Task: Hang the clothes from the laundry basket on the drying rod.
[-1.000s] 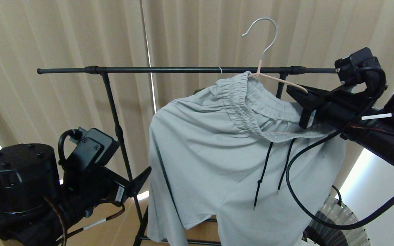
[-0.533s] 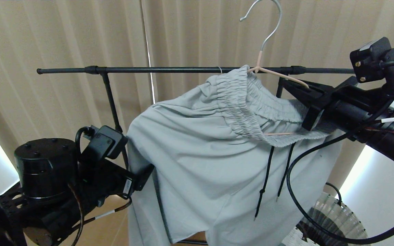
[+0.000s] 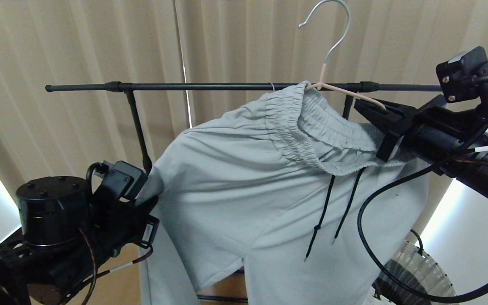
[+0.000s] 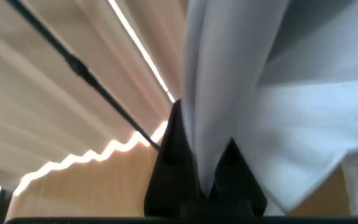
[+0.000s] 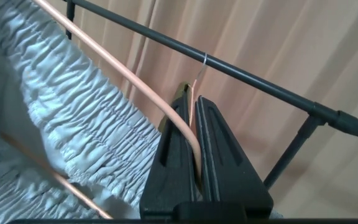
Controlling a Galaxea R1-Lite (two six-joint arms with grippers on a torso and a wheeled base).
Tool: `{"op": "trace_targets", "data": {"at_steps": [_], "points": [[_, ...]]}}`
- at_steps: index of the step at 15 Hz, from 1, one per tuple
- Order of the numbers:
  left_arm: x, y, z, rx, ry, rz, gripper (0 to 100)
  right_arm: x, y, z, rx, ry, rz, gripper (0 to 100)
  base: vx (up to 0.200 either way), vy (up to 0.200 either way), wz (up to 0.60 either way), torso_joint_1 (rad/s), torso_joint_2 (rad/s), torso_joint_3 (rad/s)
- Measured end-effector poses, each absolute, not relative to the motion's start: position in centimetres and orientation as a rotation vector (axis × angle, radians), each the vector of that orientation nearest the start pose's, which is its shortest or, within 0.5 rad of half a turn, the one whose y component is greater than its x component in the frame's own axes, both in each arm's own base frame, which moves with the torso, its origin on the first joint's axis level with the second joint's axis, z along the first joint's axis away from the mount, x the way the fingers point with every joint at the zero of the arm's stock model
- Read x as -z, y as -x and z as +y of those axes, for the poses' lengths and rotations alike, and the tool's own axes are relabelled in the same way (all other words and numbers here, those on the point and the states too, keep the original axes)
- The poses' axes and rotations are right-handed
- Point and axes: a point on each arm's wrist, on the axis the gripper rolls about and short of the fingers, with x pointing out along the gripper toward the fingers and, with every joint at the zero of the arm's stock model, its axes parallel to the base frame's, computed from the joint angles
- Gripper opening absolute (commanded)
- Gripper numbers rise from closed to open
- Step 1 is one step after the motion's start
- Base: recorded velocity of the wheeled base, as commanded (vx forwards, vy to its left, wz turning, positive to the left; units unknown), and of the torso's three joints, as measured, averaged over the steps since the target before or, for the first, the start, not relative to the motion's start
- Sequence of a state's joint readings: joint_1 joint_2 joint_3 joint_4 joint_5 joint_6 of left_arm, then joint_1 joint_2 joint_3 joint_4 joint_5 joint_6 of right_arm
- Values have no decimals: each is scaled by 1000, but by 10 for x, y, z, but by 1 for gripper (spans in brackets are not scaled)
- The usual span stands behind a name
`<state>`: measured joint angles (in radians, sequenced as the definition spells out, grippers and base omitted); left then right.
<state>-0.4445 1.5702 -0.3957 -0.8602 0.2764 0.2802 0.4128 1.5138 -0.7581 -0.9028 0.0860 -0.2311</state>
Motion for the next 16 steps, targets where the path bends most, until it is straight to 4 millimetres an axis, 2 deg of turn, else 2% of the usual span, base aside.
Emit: {"op": "trace_targets", "data": {"at_steps": [4,9,10,13,16], "points": [[-122,-209,-72,130,-391,317,0,-249,-243,101,-453,206,-197,0,0,0,0,0,0,0],[-121,-209,-69,121,-401,323,0,-247,-246,96,-432,208,-188,0,0,0,0,0,0,0],[-122,-209,-70,125,-409,320,100,-246,-246,96,-432,209,-185,0,0,0,0,0,0,0],[-129,-211,-74,169,-380,254,100,-240,-247,91,-415,217,-155,0,0,0,0,0,0,0],[-142,-212,-78,209,-329,126,100,-228,-250,70,-340,238,-99,0,0,0,0,0,0,0]]}}
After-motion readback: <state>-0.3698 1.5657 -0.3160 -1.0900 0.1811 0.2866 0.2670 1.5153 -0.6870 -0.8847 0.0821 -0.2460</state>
